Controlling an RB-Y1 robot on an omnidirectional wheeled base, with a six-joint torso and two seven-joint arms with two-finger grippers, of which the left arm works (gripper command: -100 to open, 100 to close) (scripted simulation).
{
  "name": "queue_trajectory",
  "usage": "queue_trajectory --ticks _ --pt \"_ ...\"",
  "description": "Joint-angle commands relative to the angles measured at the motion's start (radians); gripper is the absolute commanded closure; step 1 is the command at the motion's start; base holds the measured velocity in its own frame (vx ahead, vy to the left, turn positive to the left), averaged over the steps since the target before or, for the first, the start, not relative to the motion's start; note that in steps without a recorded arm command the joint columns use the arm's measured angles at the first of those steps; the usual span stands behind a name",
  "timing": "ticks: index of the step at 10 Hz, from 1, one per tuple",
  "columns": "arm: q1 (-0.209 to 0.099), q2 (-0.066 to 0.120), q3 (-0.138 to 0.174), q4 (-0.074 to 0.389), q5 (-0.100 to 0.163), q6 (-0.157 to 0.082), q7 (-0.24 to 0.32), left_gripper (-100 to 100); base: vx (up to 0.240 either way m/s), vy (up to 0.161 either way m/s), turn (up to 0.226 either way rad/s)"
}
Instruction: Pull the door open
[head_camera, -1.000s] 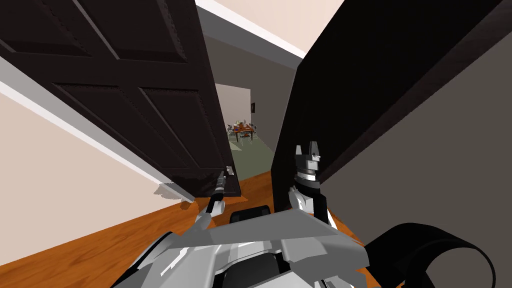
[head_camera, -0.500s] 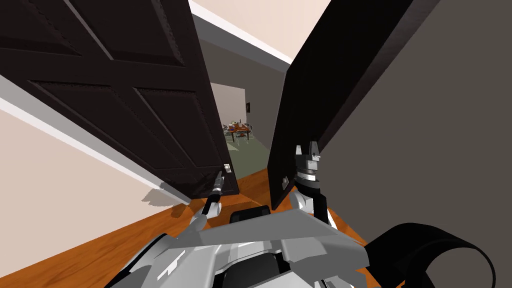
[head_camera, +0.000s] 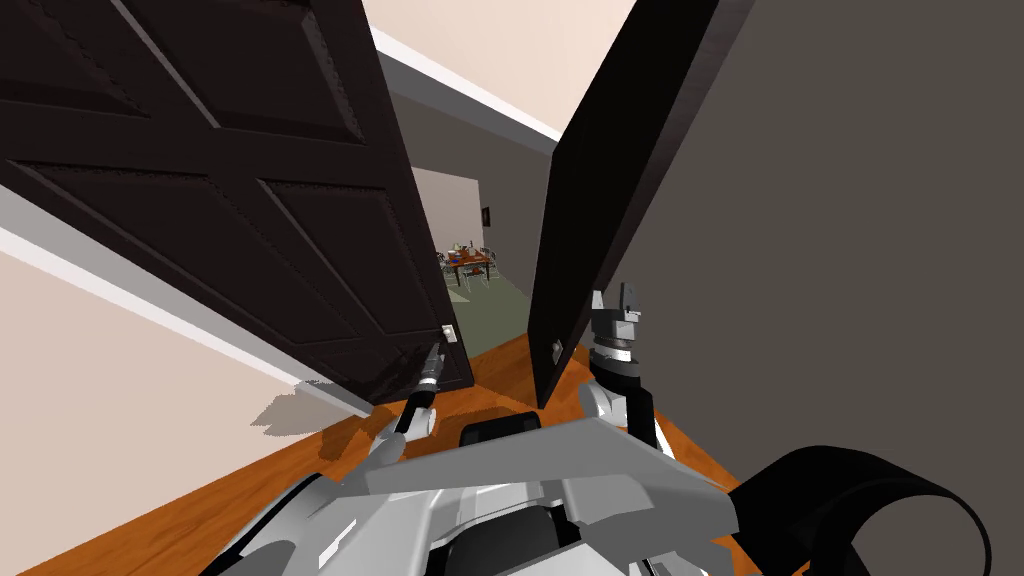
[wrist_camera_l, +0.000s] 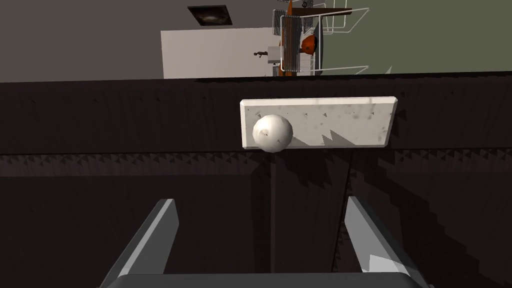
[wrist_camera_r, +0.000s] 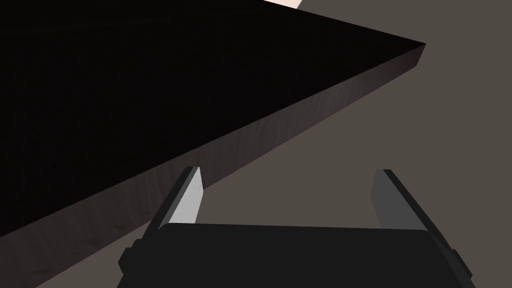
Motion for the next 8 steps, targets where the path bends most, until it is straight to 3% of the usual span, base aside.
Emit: queue_trajectory --ticks 1,3,4,6,8 --pt "0.001 0.012 0.018 0.029 0.009 -0.019 0.014 -100 0.044 0.006 -0.288" --pt "0.008 0.027 0.039 0.043 0.020 -0.030 0.024 -100 0.072 0.015 -0.196" --pt "0.008 0.027 0.039 0.023 0.020 -0.030 0.024 -100 0.068 0.016 -0.090" --pt "0.009 0.031 0.044 0.047 0.023 -0.033 0.027 -100 0.028 0.003 -0.014" --pt "0.019 0.051 0.071 0.066 0.037 -0.048 0.040 -100 0.127 0.005 -0.234"
